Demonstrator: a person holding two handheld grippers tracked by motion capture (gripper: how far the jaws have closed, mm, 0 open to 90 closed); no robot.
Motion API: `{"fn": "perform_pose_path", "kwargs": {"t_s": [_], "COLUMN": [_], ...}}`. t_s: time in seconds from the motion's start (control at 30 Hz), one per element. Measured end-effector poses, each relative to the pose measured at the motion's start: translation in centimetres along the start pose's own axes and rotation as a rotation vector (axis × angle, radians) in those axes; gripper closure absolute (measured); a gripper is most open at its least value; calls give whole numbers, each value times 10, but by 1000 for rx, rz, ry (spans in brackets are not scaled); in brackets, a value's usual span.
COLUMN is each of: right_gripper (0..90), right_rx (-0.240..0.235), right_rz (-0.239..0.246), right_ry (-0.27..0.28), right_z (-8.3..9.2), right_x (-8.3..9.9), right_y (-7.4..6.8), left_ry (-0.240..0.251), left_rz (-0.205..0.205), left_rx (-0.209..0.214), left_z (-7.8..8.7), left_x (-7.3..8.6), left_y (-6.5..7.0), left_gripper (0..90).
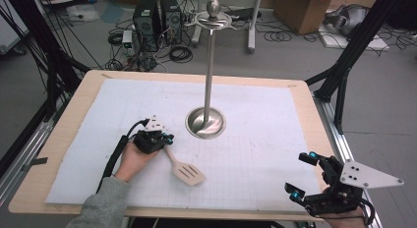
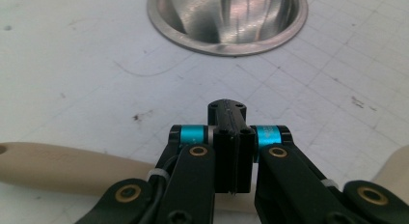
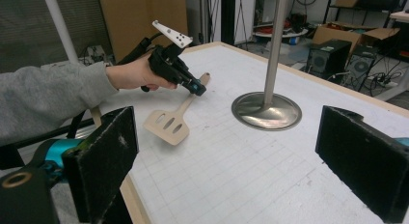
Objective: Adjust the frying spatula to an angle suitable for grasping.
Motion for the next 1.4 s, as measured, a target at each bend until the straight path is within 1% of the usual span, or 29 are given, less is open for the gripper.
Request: {"fn": "perform_pose_path", "kwargs": {"t_s": [0.13,0.2,0.27,0.4,0.43,0.53,0.63,0.73,0.83,0.93,1.0,1.03,1.17,1.23,1.27,1.4], "right_gripper": [69,69,69,69,69,69,69,69,69,69,69,69,69,69,69,69], "right_rx": [-2,1,1,0,-2,-3,-4,-3,-4,-6,-5,-7,-13,-20,-24,-39], "right_rz": [-5,-8,-6,-5,-6,-10,-10,-11,-10,-12,-10,-15,-10,-5,-8,-3], "right_ry": [1,3,1,2,-1,-3,-2,-2,-3,-5,-2,-3,0,-3,-6,-9], "right_z": [1,1,1,0,0,-1,-1,-2,-2,-1,-1,-1,-3,-5,-6,-10], "right_x": [0,0,1,1,2,3,3,3,3,3,3,3,2,2,2,1], "right_y": [0,0,0,1,1,1,1,1,1,1,2,2,2,2,2,1], "left_ry": [-13,-19,-26,-29,-33,-45,-52,-69,-83,-71,-72,-72,-79,-83,-87,-93], "left_rz": [-21,-16,-15,-21,-19,-26,-26,-44,-53,-74,-82,-82,-82,-87,-107,-120], "left_rx": [14,22,36,43,39,45,60,65,60,45,40,39,40,32,25,27], "left_z": [-4,-6,-7,-7,-8,-8,-9,-9,-9,-8,-7,-7,-5,-4,-3,-1], "left_x": [1,3,4,4,5,7,8,10,13,14,15,16,17,18,19,21], "left_y": [9,13,15,19,20,22,26,29,31,33,33,33,35,36,37,41], "left_gripper": [897,897,896,897,897,897,896,897,897,896,896,896,897,896,896,896]}}
Point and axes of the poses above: each handheld gripper's, and its own axes: z roughly backward along the jaws, x roughly out of its underside, y roughly to its right, the point moved 7 cm from there along -z, roughly forward along the jaws, and after that the axes turned 10 degrees about z, right-handed, at the moved point
